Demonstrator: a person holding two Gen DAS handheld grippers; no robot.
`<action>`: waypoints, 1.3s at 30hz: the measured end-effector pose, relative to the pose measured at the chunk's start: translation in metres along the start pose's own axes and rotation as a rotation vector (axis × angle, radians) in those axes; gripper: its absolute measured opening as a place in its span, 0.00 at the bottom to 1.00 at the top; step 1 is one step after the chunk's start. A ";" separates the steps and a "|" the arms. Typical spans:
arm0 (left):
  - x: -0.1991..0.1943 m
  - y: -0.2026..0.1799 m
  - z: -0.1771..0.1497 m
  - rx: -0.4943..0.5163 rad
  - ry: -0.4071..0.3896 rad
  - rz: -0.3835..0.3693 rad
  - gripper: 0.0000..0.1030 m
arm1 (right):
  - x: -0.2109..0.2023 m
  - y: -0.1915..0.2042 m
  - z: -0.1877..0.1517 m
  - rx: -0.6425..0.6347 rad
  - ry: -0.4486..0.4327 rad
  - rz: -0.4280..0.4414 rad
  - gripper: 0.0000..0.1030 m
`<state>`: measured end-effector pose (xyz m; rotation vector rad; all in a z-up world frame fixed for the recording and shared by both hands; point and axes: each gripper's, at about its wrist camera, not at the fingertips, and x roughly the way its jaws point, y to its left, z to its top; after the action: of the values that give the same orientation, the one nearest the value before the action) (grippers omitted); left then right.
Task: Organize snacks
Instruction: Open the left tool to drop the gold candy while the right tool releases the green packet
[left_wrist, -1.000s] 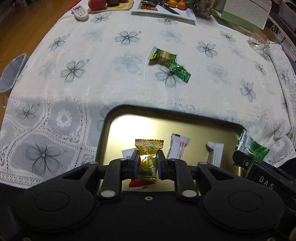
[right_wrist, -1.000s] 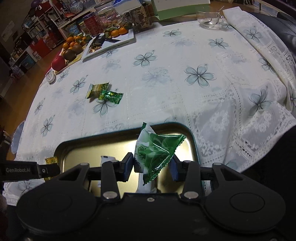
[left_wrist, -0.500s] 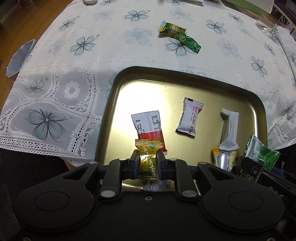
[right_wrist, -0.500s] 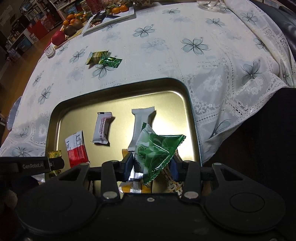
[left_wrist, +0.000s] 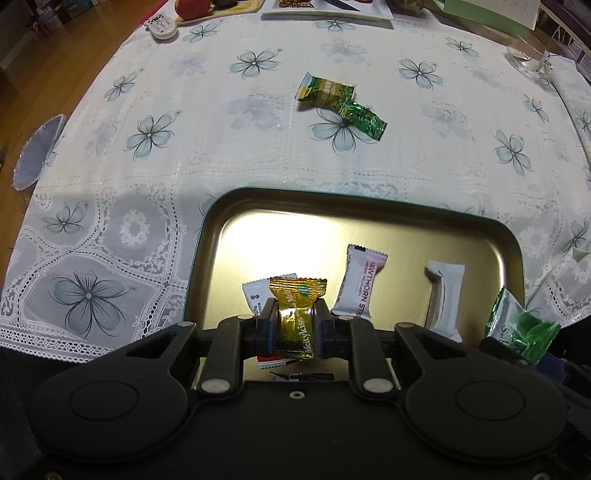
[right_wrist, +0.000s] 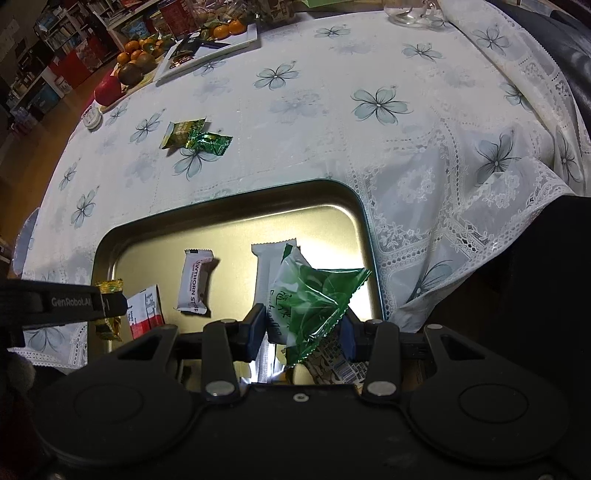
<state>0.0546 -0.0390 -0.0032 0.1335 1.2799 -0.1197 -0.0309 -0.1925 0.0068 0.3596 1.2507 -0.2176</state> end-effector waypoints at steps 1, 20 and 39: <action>-0.001 -0.001 0.002 -0.003 -0.006 0.002 0.25 | 0.001 0.000 0.001 -0.002 0.003 -0.005 0.42; -0.011 0.007 -0.005 -0.038 -0.013 -0.028 0.33 | -0.006 0.021 0.021 -0.034 -0.036 0.010 0.57; -0.020 0.018 -0.035 -0.041 -0.002 -0.025 0.33 | -0.022 0.026 -0.001 -0.059 -0.008 0.011 0.57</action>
<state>0.0193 -0.0149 0.0069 0.0822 1.2812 -0.1152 -0.0290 -0.1687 0.0316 0.3140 1.2443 -0.1723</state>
